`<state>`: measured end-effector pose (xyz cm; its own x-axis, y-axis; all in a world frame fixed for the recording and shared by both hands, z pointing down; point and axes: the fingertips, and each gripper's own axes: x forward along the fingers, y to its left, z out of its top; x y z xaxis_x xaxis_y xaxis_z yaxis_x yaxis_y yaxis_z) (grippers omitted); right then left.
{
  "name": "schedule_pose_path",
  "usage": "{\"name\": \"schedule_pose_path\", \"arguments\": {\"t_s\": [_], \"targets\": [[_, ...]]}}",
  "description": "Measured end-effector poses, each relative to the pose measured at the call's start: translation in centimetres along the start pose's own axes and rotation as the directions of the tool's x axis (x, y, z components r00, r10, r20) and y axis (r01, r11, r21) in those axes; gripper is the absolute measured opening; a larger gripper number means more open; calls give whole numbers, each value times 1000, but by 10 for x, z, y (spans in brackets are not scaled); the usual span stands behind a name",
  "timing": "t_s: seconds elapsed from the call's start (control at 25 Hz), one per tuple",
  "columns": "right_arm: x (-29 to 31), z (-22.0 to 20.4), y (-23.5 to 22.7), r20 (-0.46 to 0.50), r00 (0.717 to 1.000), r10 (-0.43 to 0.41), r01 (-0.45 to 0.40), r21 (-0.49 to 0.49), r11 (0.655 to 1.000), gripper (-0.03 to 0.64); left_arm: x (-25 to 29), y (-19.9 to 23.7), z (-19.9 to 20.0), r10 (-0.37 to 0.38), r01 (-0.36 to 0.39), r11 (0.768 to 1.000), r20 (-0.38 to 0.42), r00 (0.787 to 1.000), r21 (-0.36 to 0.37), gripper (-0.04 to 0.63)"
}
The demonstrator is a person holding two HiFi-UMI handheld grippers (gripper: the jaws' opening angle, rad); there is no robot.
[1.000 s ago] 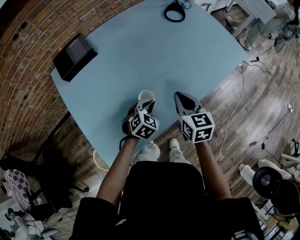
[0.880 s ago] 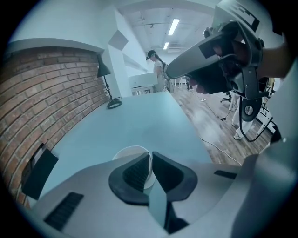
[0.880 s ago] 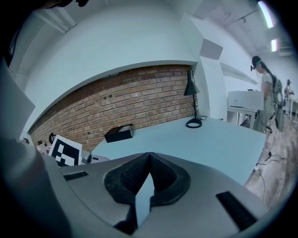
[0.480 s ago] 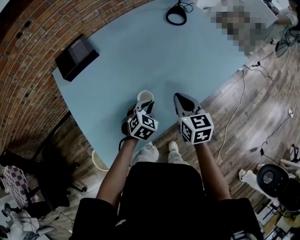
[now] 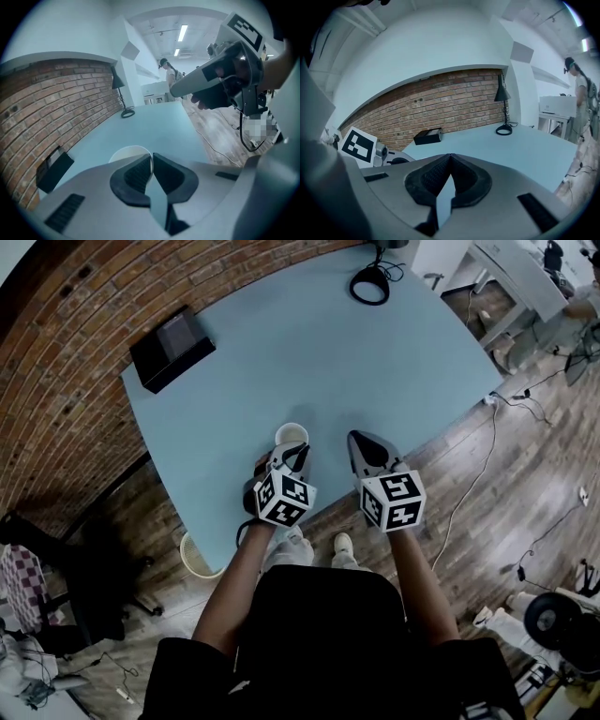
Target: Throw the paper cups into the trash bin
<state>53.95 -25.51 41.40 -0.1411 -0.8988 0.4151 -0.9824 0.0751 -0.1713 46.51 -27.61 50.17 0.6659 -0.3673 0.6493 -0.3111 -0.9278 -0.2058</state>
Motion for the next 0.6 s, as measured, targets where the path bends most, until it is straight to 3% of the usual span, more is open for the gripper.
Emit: {"name": "schedule_pose_path", "arguments": {"t_s": [0.6], "targets": [[-23, 11, 41, 20, 986, 166, -163, -98, 982, 5, -66, -7, 9, 136, -121, 980, 89, 987, -155, 25]]}}
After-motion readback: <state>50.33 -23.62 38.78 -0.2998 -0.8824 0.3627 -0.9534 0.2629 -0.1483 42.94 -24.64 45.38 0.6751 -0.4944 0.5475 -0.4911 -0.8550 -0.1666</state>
